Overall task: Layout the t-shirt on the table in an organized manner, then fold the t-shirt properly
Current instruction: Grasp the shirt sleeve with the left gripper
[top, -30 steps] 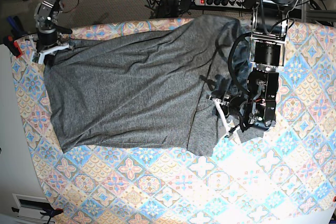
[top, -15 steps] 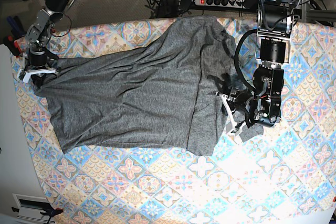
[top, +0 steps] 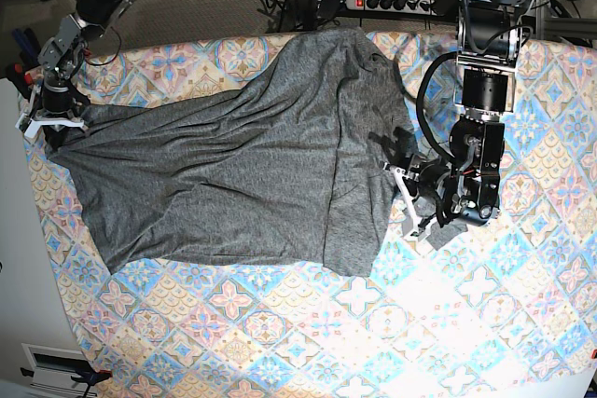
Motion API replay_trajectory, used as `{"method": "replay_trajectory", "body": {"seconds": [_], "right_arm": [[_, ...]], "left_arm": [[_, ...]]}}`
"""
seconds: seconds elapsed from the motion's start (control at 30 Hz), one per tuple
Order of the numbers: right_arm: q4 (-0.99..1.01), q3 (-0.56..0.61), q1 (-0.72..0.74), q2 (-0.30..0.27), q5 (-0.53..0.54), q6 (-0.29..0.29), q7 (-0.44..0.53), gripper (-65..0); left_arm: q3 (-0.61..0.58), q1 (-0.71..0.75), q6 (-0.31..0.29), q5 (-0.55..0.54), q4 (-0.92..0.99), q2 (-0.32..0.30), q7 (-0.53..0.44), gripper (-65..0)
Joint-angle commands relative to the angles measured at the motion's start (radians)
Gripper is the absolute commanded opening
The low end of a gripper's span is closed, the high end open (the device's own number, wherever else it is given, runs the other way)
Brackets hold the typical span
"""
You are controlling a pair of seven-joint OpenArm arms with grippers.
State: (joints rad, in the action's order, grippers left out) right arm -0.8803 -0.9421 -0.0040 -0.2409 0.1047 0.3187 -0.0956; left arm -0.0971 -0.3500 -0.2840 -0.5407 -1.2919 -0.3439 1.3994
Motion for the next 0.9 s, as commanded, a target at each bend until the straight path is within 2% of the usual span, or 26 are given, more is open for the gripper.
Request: {"method": "replay_trajectory", "body": {"seconds": [0.0,0.17,0.27,0.37,0.47,0.67,0.73,0.87], "right_arm": [[0.023,-0.022,-0.024,-0.005,-0.059,-0.079,-0.125,-65.0],[0.022,-0.105,-0.038,-0.004,-0.059,-0.079,-0.125,-65.0],[0.022,-0.105,-0.066,-0.004,-0.059,-0.079,-0.125,-65.0],[0.016,-0.104,-0.081,-0.004,-0.059,-0.079,-0.125,-65.0],[0.014,-0.102,-0.08,-0.004,-0.061,-0.079,-0.125,-64.4],[-0.086,-0.099,-0.083,-0.002,-0.061,-0.077,-0.122,-46.3],[-0.136,-0.085,-0.112,-0.002,-0.061,-0.077,-0.118,-43.2],[-0.271,0.03,-0.156,-0.002,-0.059,-0.077,-0.117,-40.5]], "left_arm": [[0.004,-0.031,0.002,-0.005,-0.015,-0.007,-0.003,-65.0],[0.006,-0.031,0.002,0.009,-0.015,-0.016,-0.003,-65.0],[0.01,-0.033,0.002,0.084,-0.015,-0.027,-0.003,-65.0],[0.064,-0.03,0.002,0.19,-0.015,-0.027,-0.003,-65.0],[0.09,-0.028,-0.002,0.23,-0.015,-0.025,-0.003,-65.0],[0.093,-0.025,-0.005,0.229,-0.064,-0.027,-0.003,-65.0],[0.093,0.006,-0.005,0.229,-0.154,-0.027,-0.003,-65.0],[0.095,0.085,-0.005,0.239,-0.424,-0.027,-0.003,-65.0]]}}
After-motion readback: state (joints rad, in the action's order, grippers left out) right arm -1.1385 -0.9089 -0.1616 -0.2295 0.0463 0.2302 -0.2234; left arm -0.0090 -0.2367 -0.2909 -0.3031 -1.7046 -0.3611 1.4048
